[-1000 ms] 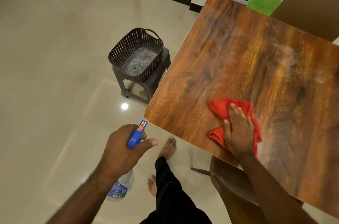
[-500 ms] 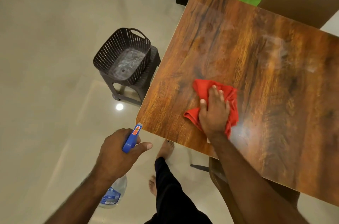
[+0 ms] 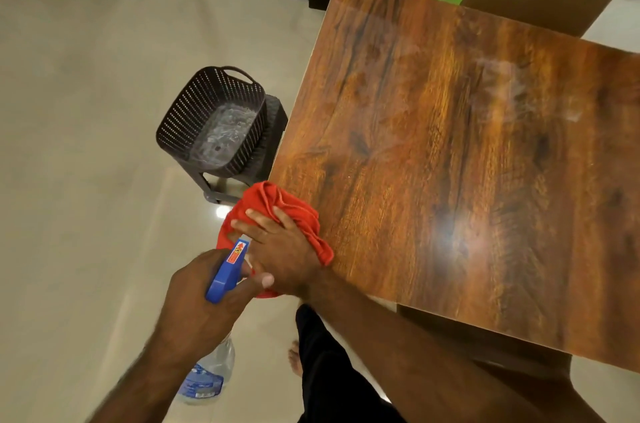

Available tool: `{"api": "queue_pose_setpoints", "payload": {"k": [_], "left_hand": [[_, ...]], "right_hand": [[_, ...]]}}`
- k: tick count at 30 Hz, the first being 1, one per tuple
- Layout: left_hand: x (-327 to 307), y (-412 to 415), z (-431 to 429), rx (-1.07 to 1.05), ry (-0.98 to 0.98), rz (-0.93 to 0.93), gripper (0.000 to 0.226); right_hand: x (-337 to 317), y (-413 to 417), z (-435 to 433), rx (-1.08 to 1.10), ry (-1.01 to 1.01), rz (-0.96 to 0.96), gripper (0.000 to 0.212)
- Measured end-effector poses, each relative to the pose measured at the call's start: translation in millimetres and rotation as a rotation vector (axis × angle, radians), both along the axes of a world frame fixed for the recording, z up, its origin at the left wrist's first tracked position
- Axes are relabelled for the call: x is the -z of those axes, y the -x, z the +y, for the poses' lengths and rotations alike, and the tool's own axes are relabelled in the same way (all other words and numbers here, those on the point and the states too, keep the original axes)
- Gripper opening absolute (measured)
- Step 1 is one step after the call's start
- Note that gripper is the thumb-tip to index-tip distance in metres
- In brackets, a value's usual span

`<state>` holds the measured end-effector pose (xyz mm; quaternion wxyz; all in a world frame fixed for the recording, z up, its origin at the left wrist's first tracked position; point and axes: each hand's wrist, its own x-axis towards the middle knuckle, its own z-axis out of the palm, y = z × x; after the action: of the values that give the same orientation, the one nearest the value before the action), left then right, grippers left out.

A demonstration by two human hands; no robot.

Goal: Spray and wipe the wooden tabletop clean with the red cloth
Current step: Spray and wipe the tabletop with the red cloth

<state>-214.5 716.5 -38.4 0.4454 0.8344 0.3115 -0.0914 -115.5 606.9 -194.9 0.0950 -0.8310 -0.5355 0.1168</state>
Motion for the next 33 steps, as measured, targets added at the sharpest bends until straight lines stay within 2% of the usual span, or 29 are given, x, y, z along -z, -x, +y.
{"api": "queue_pose_setpoints", "payload": {"k": [4, 7, 12, 15, 17, 20, 22, 24, 28, 30, 33], "left_hand": [[-3.1, -7.8, 2.6, 0.037, 0.014, -0.009, 0.032], [-5.1, -17.6, 6.2, 0.060, 0.013, -0.031, 0.032], [-8.2, -43.4, 12.4, 0.099, -0.027, -0.049, 0.028], [-10.4, -58.0, 17.8, 0.109, -0.039, -0.064, 0.027], [-11.8, -66.0, 20.7, 0.112, -0.028, -0.073, 0.028], [-12.3, -79.6, 23.4, 0.124, 0.001, -0.057, 0.030], [-10.9, -88.0, 23.9, 0.126, 0.025, -0.055, 0.030], [-8.5, -94.7, 23.9, 0.118, 0.056, -0.050, 0.035], [1.6, -109.7, 22.1, 0.139, 0.074, -0.037, 0.049], [5.7, -118.2, 17.4, 0.152, 0.075, 0.011, 0.059], [7.6, -129.5, 12.5, 0.186, 0.072, 0.063, 0.066]], "right_hand": [[0.4, -39.0, -13.4, -0.021, -0.057, 0.023, 0.055], [2.8, -92.8, -16.2, 0.146, -0.094, -0.011, 0.053], [-13.5, -166.9, 2.6, 0.390, -0.035, 0.000, 0.053], [-13.0, -145.1, 7.0, 0.441, -0.030, -0.006, 0.055], [-9.9, -106.0, -7.6, 0.375, -0.065, 0.003, 0.056], [-7.0, -57.1, -61.3, 0.231, -0.101, 0.041, 0.054], [-3.8, -45.8, -110.0, 0.262, -0.089, 0.002, 0.052], [-2.1, -50.3, -160.7, 0.437, -0.082, -0.021, 0.056], [-4.3, -74.9, -243.7, 0.987, -0.087, 0.019, 0.060], [-4.8, -89.0, -256.5, 1.206, -0.112, 0.021, 0.061], [-1.5, -114.0, -242.3, 1.367, -0.127, -0.004, 0.062]]}}
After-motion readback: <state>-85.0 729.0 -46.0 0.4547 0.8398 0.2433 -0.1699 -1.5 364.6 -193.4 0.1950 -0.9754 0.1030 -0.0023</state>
